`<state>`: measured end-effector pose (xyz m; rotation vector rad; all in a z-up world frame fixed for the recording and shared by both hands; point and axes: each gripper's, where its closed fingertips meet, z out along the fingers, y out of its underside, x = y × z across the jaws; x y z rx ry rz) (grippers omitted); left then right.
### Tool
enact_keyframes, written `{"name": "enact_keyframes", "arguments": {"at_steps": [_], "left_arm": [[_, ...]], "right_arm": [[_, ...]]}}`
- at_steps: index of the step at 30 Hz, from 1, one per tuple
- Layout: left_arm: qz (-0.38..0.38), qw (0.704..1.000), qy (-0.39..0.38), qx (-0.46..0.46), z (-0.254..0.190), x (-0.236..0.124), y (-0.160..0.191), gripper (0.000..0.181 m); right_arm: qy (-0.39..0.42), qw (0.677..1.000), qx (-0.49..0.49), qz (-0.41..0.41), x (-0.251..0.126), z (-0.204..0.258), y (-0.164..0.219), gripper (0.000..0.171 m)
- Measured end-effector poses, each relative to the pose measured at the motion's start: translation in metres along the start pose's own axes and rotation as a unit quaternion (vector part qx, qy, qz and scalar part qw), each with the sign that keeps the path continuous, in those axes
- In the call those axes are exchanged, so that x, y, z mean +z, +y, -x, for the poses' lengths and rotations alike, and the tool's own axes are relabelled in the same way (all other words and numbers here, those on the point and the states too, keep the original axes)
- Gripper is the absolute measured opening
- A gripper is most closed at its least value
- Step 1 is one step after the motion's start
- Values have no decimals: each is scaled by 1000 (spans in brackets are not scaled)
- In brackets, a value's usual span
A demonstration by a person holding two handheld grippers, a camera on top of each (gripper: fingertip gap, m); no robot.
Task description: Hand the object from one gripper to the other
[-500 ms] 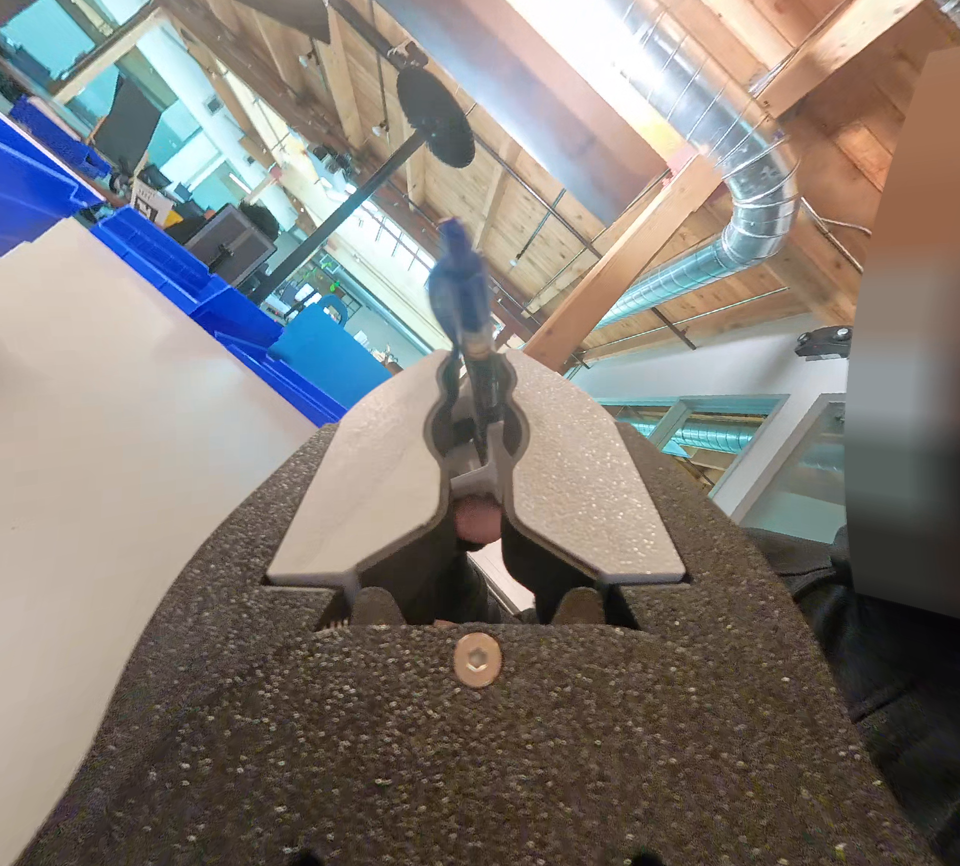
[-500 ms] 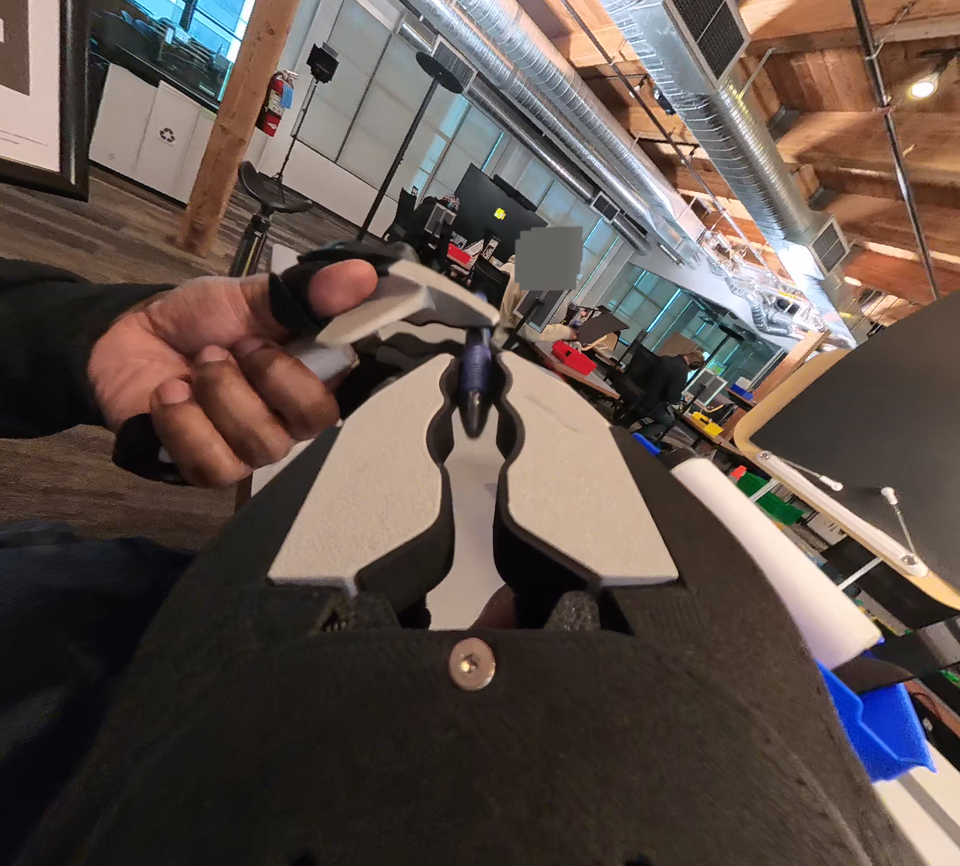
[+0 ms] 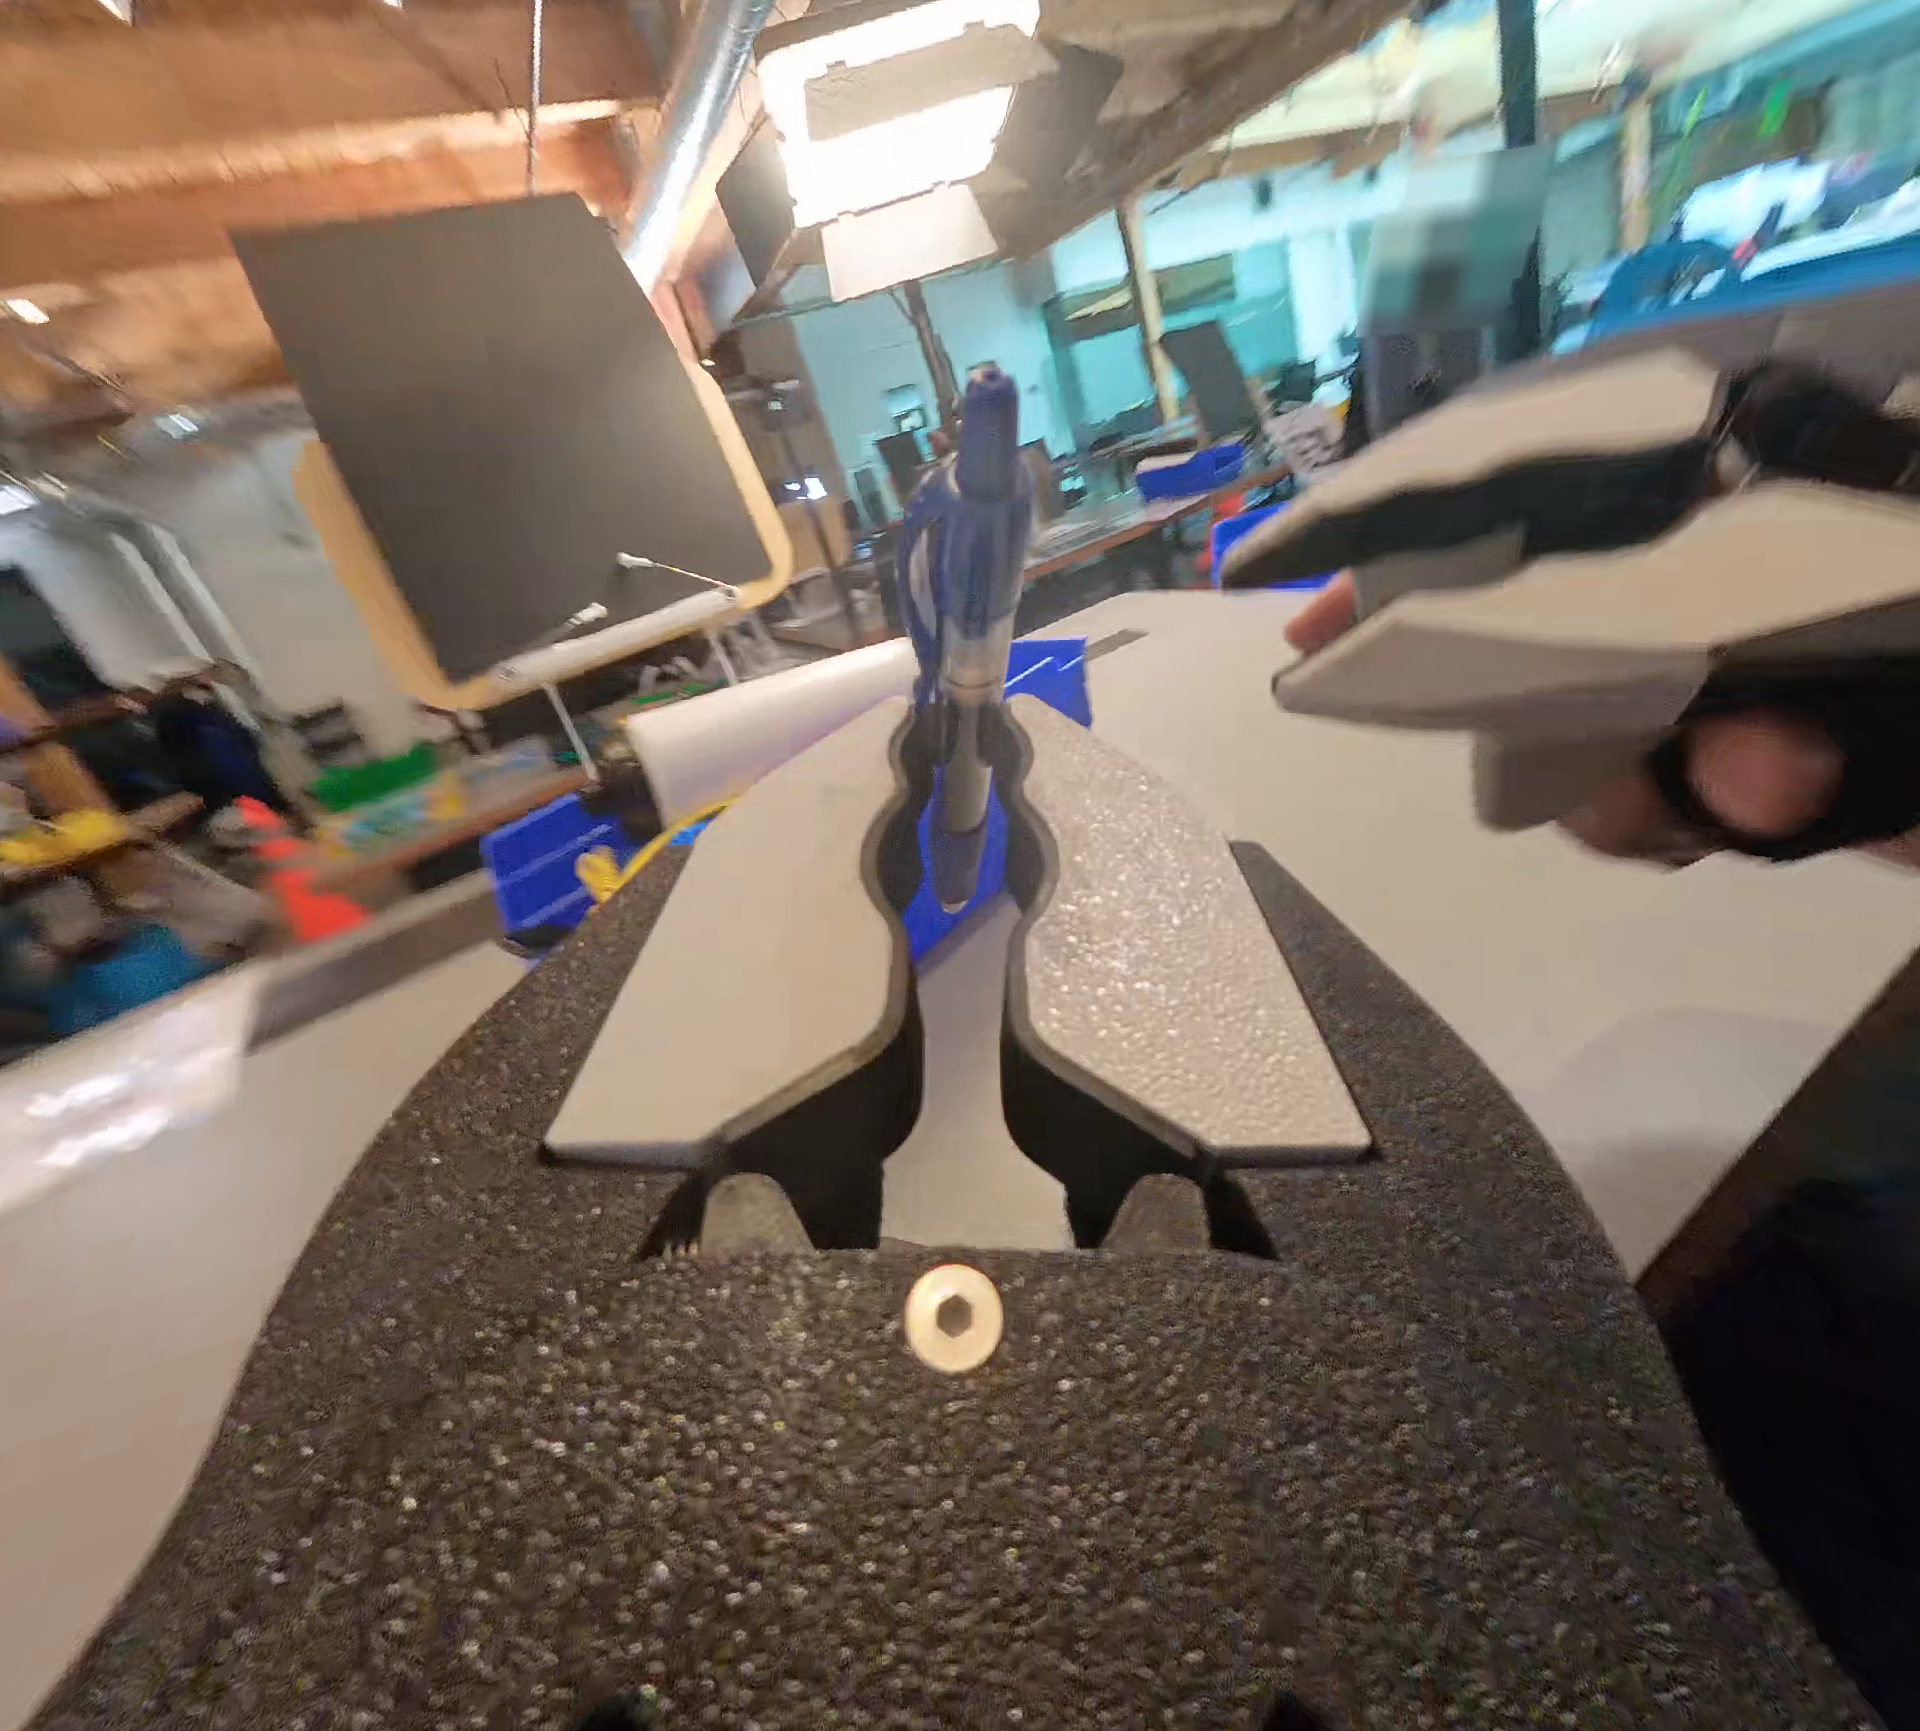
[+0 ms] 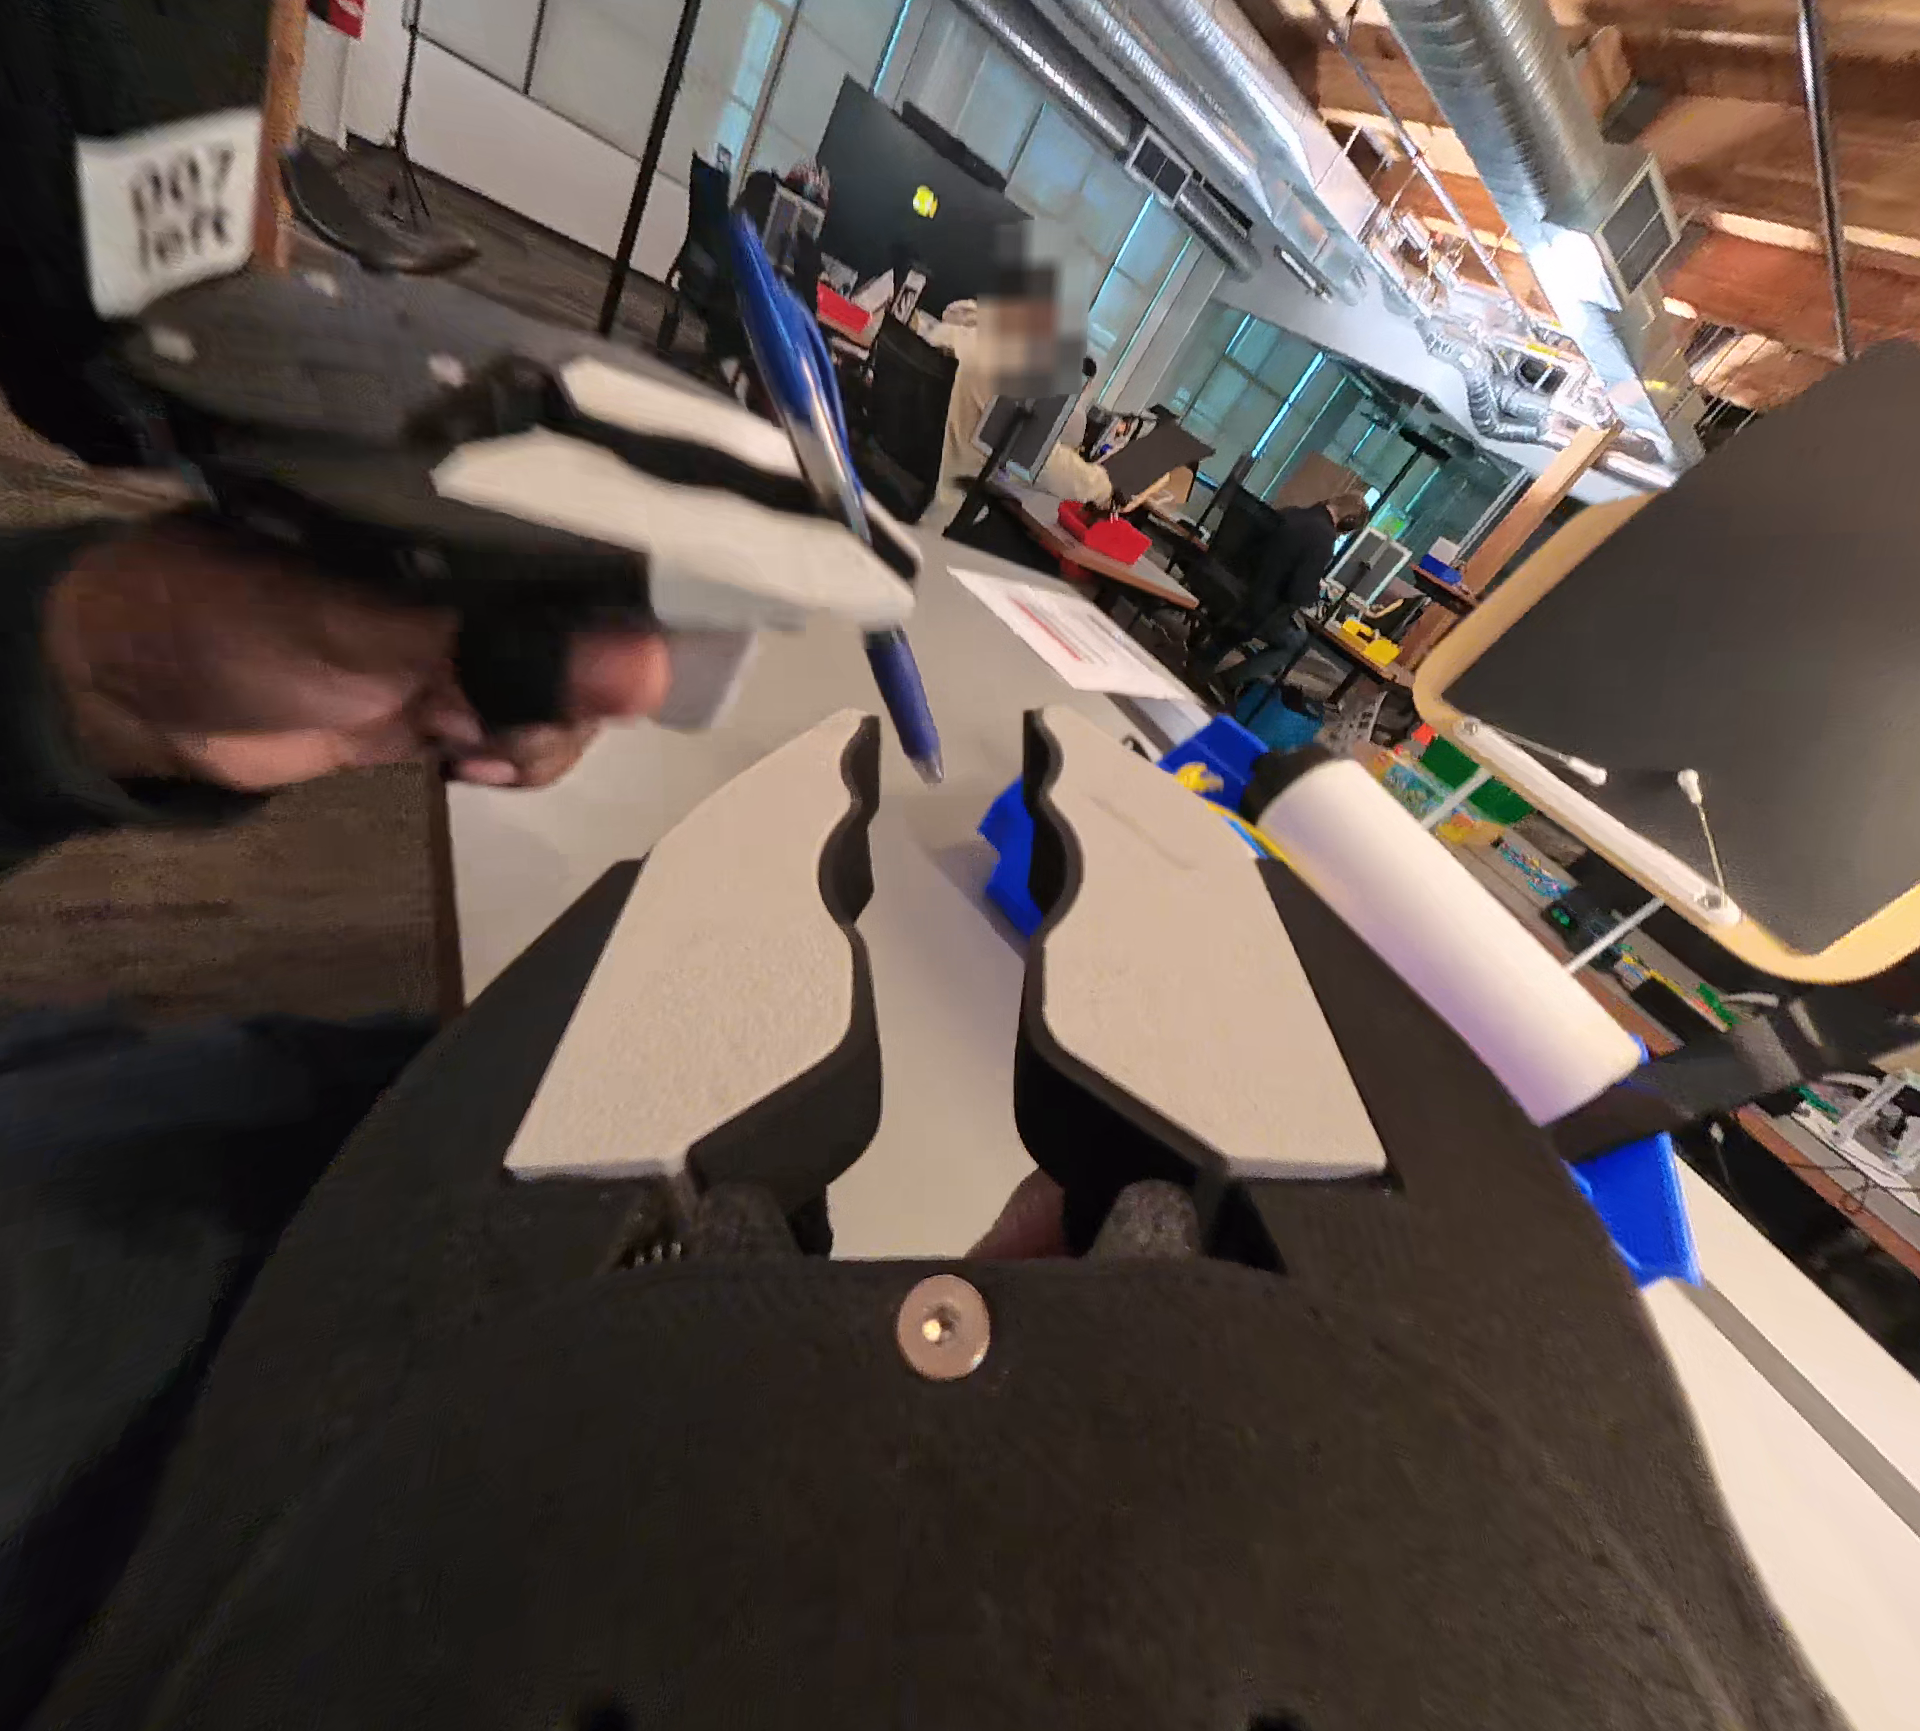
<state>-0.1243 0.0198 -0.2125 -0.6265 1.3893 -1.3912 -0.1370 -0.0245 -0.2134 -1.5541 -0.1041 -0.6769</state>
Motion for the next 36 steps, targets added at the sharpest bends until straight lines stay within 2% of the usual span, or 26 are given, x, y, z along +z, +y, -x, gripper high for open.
{"name": "enact_keyframes", "arguments": {"at_steps": [4,8,10,13,16,19,21,23,25,27,28,32,36], "left_arm": [[17,994,-13,106,-19,4,5,12],[23,982,-10,187,-37,7,8,11],[28,979,-8,201,-41,8,9,11],[25,983,7,183,-43,9,10,12],[9,995,32,93,-39,8,6,26],[-25,992,65,-103,-27,6,-3,37],[-49,955,111,-272,-20,6,-7,42],[-61,889,185,-414,-24,5,-7,46],[-60,821,273,-497,-36,3,-8,51],[-72,780,333,-525,-45,-3,-15,53],[-78,776,345,-522,-47,-5,-17,54],[-70,798,346,-488,-55,-5,-15,53],[-84,790,357,-491,-58,-7,-20,37]], "right_arm": [[-5,1000,-7,-9,3,18,-24,30],[12,999,-29,35,11,22,-14,30],[18,998,-50,44,12,22,-9,11],[18,998,-35,43,10,18,-8,10],[58,998,8,9,3,-5,-14,10],[69,991,96,-64,-10,-28,-24,10],[32,977,171,-127,-19,-33,-33,11],[-15,950,256,-178,-26,-37,-38,10],[-70,919,328,-207,-29,-37,-39,10],[-110,895,376,-212,-29,-36,-35,10],[-122,888,390,-211,-28,-36,-33,10],[-171,867,422,-204,-26,-27,-29,10],[-193,867,420,-184,-18,-14,-24,10]]}}
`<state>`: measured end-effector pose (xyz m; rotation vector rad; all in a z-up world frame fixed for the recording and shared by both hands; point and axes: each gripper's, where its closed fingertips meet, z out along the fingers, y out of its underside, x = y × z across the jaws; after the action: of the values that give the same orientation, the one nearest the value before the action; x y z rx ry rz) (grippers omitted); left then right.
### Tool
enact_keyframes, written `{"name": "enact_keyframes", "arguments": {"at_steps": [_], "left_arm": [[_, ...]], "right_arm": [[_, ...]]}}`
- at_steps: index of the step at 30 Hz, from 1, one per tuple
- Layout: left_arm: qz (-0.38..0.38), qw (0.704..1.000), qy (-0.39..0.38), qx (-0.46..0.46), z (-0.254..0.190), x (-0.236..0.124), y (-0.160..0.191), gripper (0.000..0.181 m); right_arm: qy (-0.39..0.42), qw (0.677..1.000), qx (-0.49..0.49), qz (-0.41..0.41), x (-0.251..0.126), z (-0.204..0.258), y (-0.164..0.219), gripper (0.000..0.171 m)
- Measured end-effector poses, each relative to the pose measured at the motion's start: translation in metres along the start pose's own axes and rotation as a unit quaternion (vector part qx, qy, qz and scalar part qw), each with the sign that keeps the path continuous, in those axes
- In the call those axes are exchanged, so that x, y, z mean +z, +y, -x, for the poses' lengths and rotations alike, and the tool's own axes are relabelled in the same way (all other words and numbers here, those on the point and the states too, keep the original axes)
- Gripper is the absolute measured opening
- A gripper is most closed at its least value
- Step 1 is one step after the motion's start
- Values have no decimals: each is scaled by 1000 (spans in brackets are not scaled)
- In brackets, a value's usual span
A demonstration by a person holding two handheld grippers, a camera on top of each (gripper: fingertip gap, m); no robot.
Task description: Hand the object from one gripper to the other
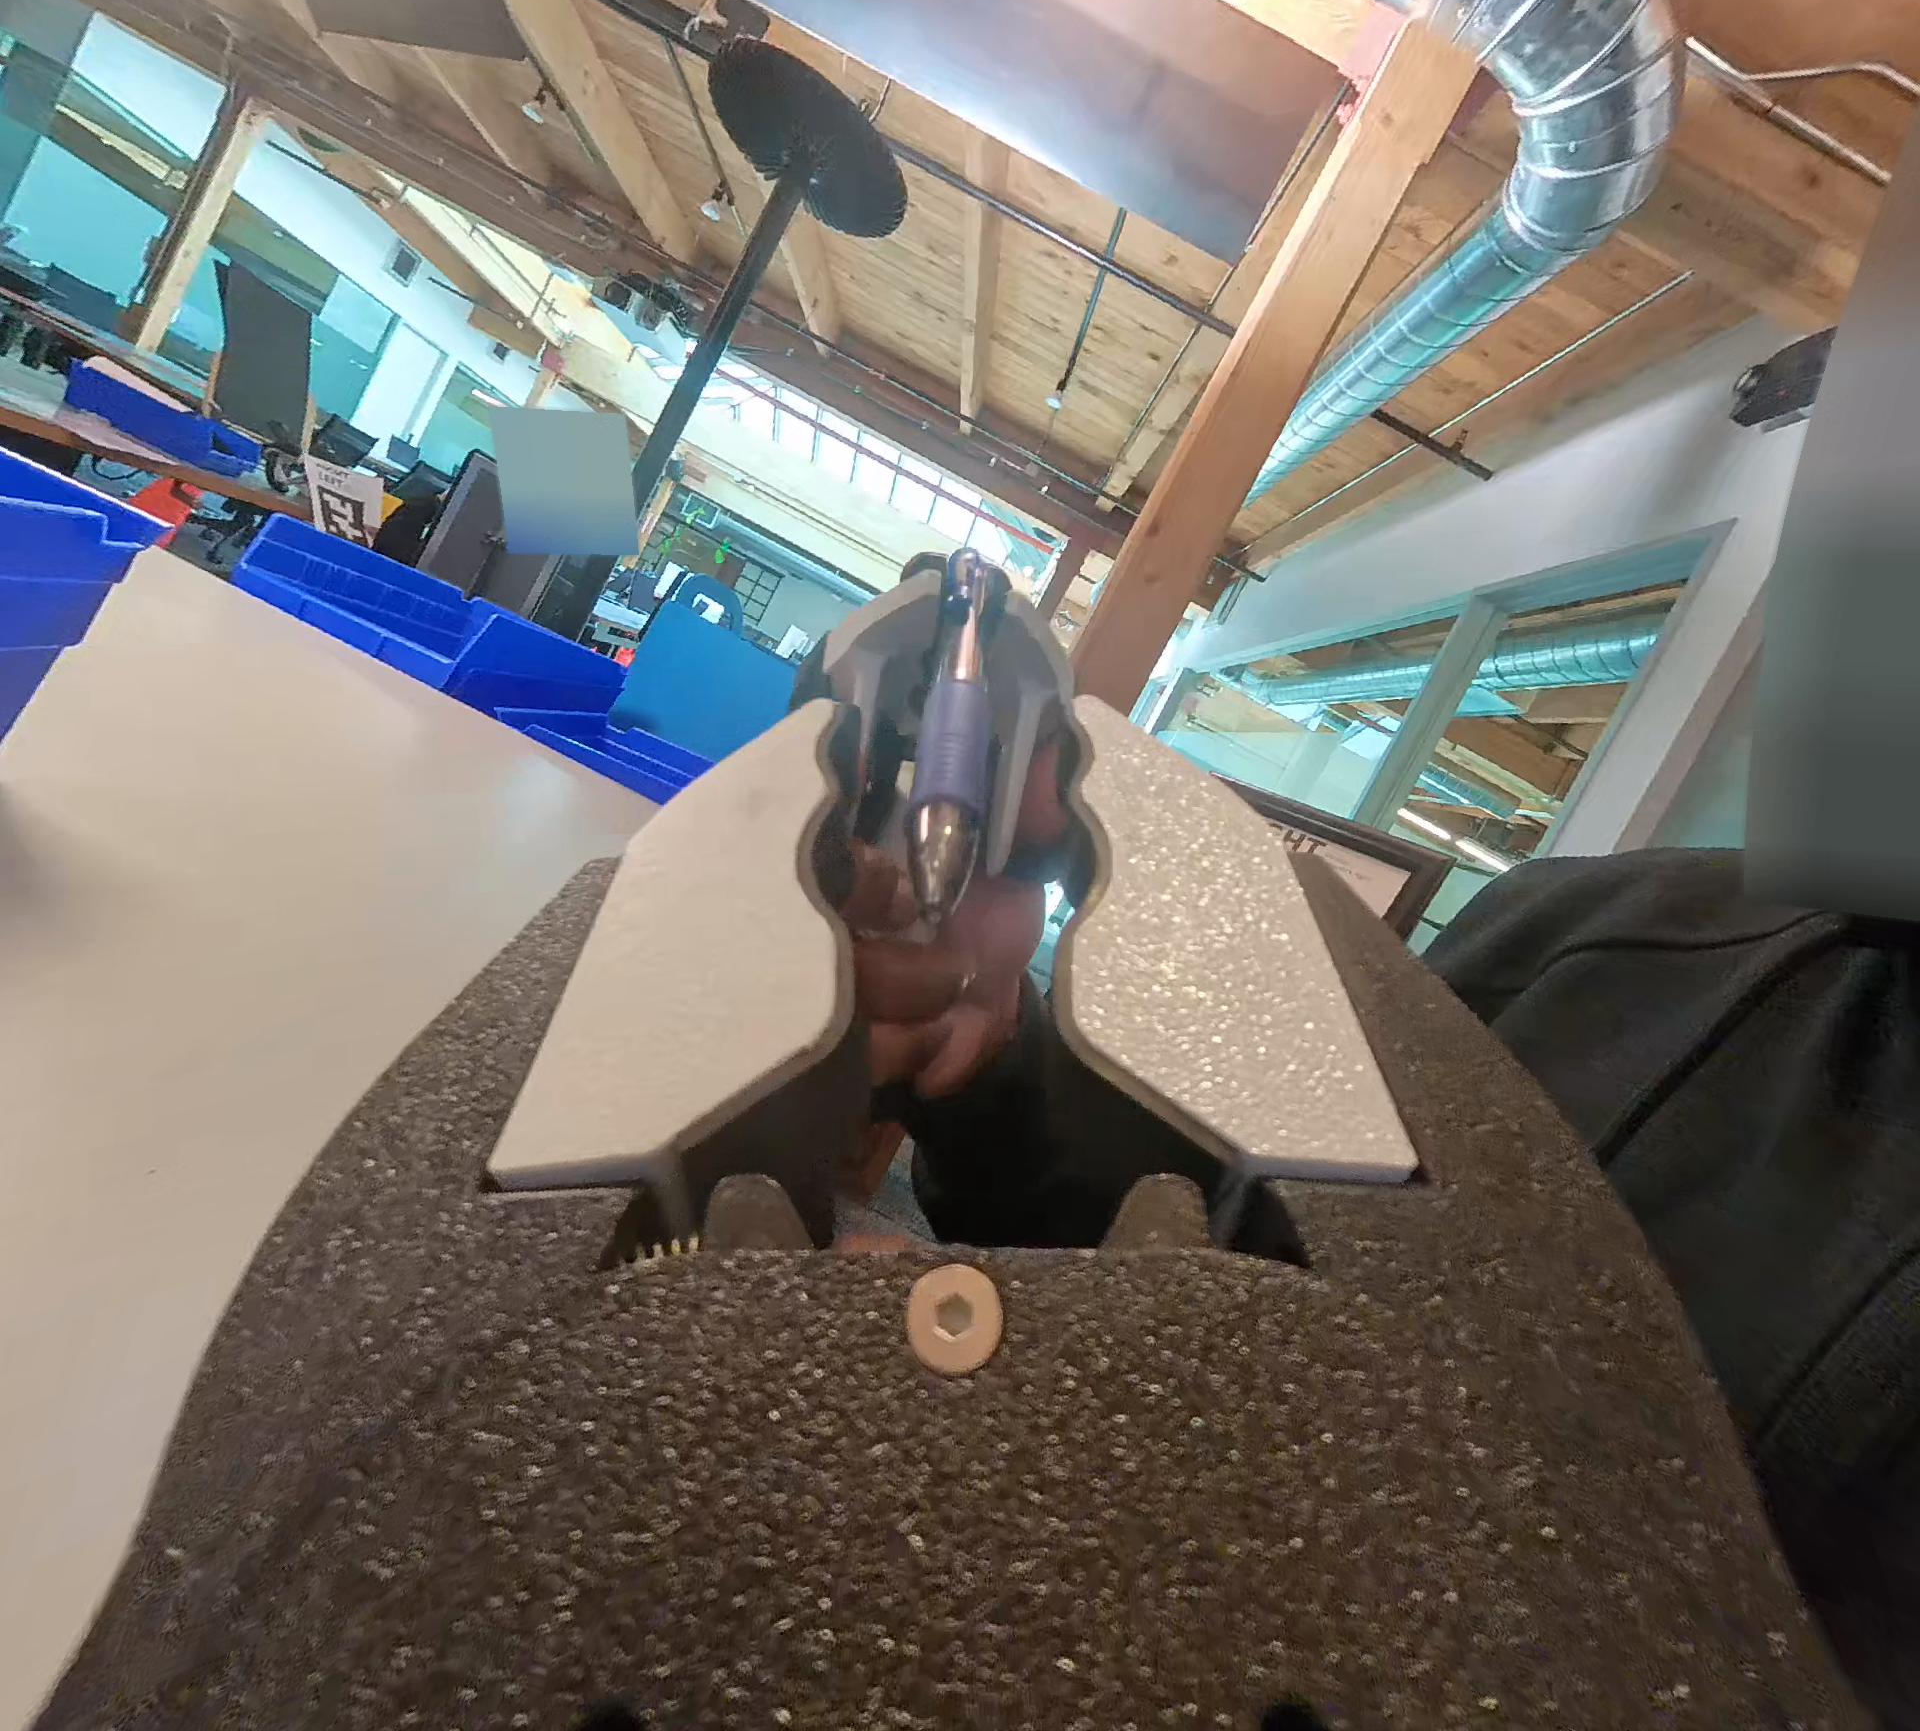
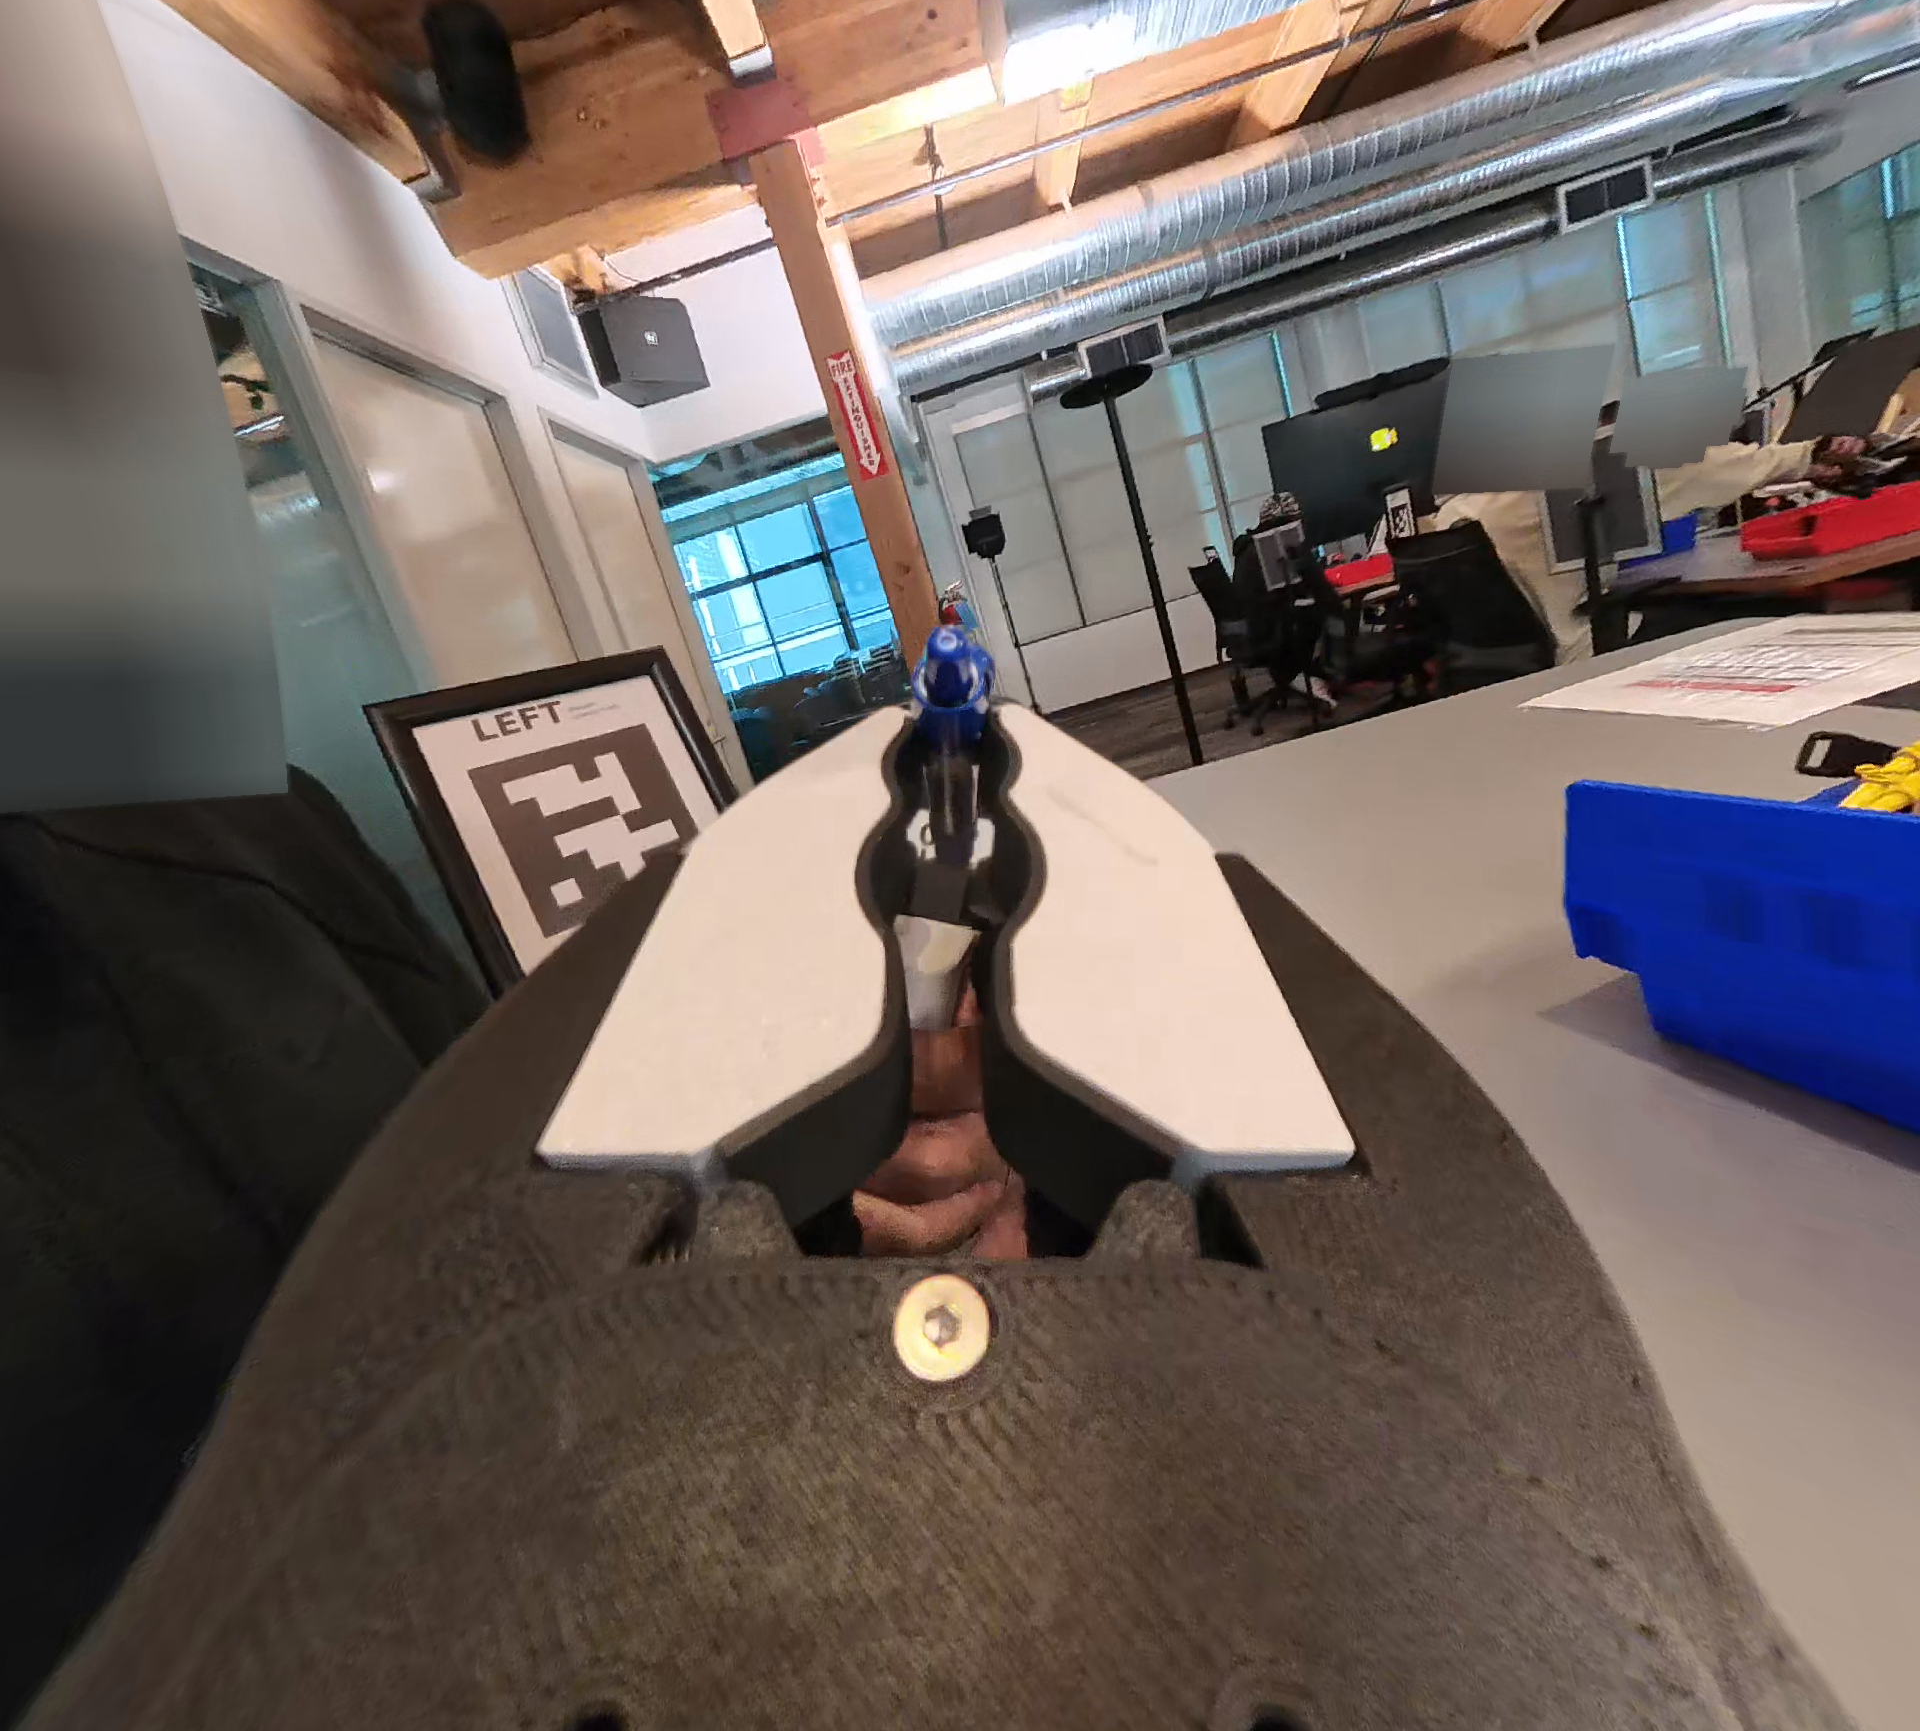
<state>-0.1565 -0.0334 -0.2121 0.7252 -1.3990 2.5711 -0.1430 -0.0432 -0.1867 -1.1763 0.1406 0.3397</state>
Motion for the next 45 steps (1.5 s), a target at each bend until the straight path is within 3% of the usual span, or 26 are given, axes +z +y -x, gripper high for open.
{"name": "enact_keyframes", "arguments": {"at_steps": [17,20,21,24,27,29,32,36,41,43,45], "left_arm": [[5,1000,-27,14,8,-4,1,13],[16,999,-44,15,11,-7,0,14],[17,998,-53,22,12,-9,-3,13],[48,986,-121,99,21,-17,-11,12],[129,937,-208,251,30,-26,-9,12],[176,905,-226,313,31,-27,-3,12],[211,906,-186,318,21,-20,13,13],[241,913,-142,297,13,-18,29,12],[266,907,-125,302,7,-15,40,13],[266,908,-118,300,5,-13,43,13],[260,907,-132,304,9,-13,40,13]], "right_arm": [[1,1000,0,21,4,-6,17,10],[31,997,-56,52,0,-13,22,16],[56,991,-101,74,-3,-18,23,25],[153,939,-273,144,-22,-38,17,48],[212,862,-425,176,-35,-42,5,49],[207,812,-510,195,-32,-35,9,46],[149,736,-607,258,-25,-23,40,42],[99,724,-618,291,-23,-12,60,42],[111,686,-648,312,-21,-14,63,29],[119,668,-659,326,-20,-19,67,14],[137,653,-668,329,-19,-24,65,12]]}}
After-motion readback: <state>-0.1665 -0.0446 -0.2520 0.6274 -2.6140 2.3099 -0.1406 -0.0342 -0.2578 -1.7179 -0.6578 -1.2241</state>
